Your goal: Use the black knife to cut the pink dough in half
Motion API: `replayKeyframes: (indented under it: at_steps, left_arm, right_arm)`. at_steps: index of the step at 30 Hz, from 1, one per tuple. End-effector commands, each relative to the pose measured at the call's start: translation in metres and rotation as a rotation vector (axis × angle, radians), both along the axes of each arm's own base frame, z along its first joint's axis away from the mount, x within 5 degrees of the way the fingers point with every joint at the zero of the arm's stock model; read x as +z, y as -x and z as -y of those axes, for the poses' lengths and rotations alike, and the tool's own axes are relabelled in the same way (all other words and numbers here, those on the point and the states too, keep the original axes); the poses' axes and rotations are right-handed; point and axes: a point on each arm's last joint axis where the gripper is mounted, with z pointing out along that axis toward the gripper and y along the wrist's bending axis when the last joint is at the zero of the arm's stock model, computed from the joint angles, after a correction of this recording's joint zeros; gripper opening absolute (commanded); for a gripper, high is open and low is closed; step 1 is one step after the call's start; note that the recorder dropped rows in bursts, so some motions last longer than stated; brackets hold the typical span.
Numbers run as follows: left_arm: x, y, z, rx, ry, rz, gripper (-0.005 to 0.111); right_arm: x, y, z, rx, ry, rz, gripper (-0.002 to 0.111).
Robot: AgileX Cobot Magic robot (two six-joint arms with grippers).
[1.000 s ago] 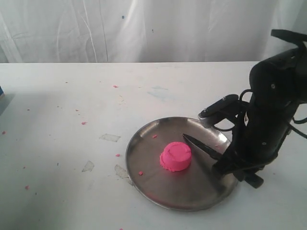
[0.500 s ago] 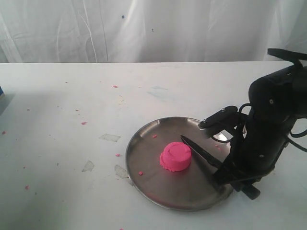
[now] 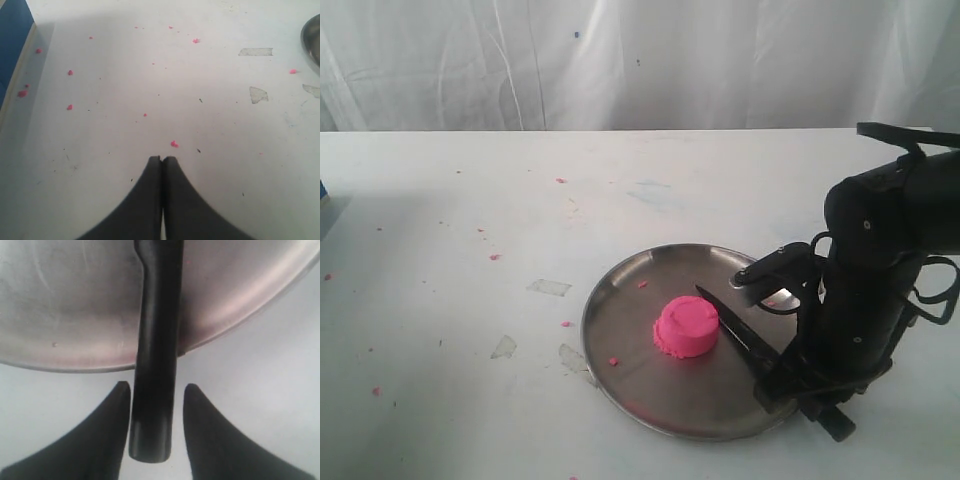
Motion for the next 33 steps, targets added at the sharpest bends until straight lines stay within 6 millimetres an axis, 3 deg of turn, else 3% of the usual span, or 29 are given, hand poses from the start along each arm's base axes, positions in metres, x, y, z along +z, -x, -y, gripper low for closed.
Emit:
replayKeyframes:
  at_steps: [1,5,10,14,17,20,22,25,28,30,33]
  left_arm:
    - [-0.001,0.0,0.001,-0.007,0.006,0.001,0.0]
    - [-0.001,0.0,0.001,-0.007,0.006,0.001,0.0]
    - [-0.001,0.0,0.001,-0.007,0.006,0.001,0.0]
    - [-0.001,0.0,0.001,-0.007,0.006,0.001,0.0]
    - [-0.001,0.0,0.001,-0.007,0.006,0.001,0.0]
    - [-0.001,0.0,0.001,-0.007,0.006,0.001,0.0]
    - [-0.001,0.0,0.001,-0.007,0.006,0.001,0.0]
    - [-0.001,0.0,0.001,-0.007,0.006,0.001,0.0]
    - [-0.001,0.0,0.001,-0.007,0.006,0.001,0.0]
    - [-0.001,0.0,0.001,-0.007,0.006,0.001,0.0]
    - [-0.001,0.0,0.001,-0.007,0.006,0.001,0.0]
  right_arm:
    - [0.0,0.0,0.003,0.001,0.004,-0.008,0.042]
    - [0.01,-0.001,0.002,0.0,0.01,-0.017,0.042]
    - [0.043,-0.003,0.002,0.009,-0.051,0.129,0.042]
    - [0.055,-0.015,0.03,-0.123,-0.041,0.253,0.042]
    - [0.049,-0.022,0.058,-0.325,-0.092,0.212,0.042]
    - [0.036,-0.021,0.084,-0.426,-0.158,0.035,0.042]
    - [0.03,-0.017,0.093,-0.464,-0.294,-0.084,0.042]
    - [0.032,-0.009,0.091,-0.384,-0.592,-0.167,0.042]
    - [0.026,0.008,0.082,-0.193,-0.809,-0.187,0.042]
    - [0.023,0.008,0.08,-0.121,-0.835,-0.119,0.042]
    - [0.02,-0.01,0.085,-0.232,-0.779,0.071,0.042]
